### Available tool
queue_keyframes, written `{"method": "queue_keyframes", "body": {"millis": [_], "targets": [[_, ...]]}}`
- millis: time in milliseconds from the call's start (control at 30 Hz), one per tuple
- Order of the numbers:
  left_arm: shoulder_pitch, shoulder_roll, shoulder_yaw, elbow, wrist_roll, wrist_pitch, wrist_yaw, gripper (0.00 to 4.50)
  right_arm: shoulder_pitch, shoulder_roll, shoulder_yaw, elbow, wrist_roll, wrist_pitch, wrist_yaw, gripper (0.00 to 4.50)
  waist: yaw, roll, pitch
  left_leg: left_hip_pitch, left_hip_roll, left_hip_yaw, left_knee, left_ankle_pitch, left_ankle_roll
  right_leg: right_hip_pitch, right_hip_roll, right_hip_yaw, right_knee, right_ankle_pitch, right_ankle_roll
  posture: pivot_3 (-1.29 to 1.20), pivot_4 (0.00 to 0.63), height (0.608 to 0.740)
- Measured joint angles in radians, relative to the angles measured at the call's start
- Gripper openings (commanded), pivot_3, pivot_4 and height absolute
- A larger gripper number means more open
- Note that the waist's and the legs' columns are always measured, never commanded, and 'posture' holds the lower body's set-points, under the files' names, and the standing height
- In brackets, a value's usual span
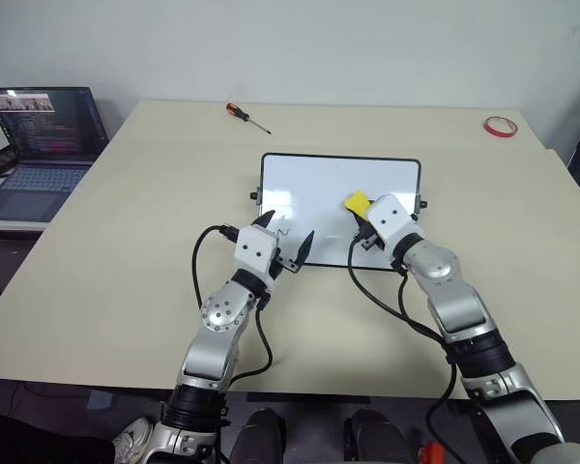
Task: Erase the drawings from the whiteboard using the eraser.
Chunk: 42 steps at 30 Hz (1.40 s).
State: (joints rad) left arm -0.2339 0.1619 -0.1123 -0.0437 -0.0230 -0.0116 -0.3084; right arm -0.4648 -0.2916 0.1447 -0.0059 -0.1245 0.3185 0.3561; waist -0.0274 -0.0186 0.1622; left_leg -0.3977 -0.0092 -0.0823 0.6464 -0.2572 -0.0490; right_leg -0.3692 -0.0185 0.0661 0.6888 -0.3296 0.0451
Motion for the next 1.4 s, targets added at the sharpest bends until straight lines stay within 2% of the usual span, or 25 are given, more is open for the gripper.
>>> {"method": "queue_keyframes", "body": {"millis": [267,433,567,767,967,1400], "targets": [[0.180,0.004,0.005,-0.117,-0.012,0.024,0.006,4.50,0.060,-0.006,-0.027,-0.108,0.087,0.015,0.064,1.27,-0.011,0.001,0.001,0.000,0.001,0.001,-0.001,0.000,0.000,-0.002,0.000,0.002,0.000,0.000,0.000,0.00,0.150,0.740],[0.320,-0.013,0.041,-0.159,-0.035,0.024,0.037,4.50,0.045,-0.018,0.033,-0.065,0.050,-0.146,0.083,1.27,-0.013,0.001,0.001,0.000,0.001,0.002,-0.001,0.000,0.000,-0.002,0.000,0.002,-0.001,0.000,0.000,0.00,0.150,0.740],[0.335,-0.035,0.058,-0.155,-0.049,0.025,0.059,4.50,-0.001,-0.012,0.076,0.003,0.022,-0.243,0.094,1.27,-0.007,0.001,0.001,0.000,0.001,0.002,-0.001,0.000,0.000,-0.001,0.000,0.002,-0.001,0.000,0.000,0.00,0.150,0.740],[0.328,-0.031,0.062,-0.154,-0.048,0.026,0.063,4.50,-0.137,0.078,0.178,0.161,-0.033,-0.370,0.102,1.27,-0.011,0.001,0.001,0.001,0.001,0.002,-0.001,0.000,0.000,-0.002,0.001,0.002,0.000,0.000,0.000,0.00,0.150,0.740],[0.330,-0.031,0.076,-0.158,-0.049,0.030,0.078,4.50,-0.198,0.124,0.259,0.308,-0.106,-0.459,0.097,1.27,-0.004,0.001,0.001,0.000,0.001,0.001,-0.001,0.000,0.000,-0.002,0.000,0.001,-0.001,0.000,0.000,0.00,0.150,0.740],[0.346,-0.030,0.081,-0.174,-0.049,0.034,0.081,4.50,-0.316,0.171,0.290,0.505,-0.249,-0.480,0.015,1.27,-0.006,0.001,0.001,0.000,0.001,0.002,-0.001,0.000,0.000,-0.003,0.000,0.002,0.000,0.000,0.000,0.00,0.150,0.740]]}}
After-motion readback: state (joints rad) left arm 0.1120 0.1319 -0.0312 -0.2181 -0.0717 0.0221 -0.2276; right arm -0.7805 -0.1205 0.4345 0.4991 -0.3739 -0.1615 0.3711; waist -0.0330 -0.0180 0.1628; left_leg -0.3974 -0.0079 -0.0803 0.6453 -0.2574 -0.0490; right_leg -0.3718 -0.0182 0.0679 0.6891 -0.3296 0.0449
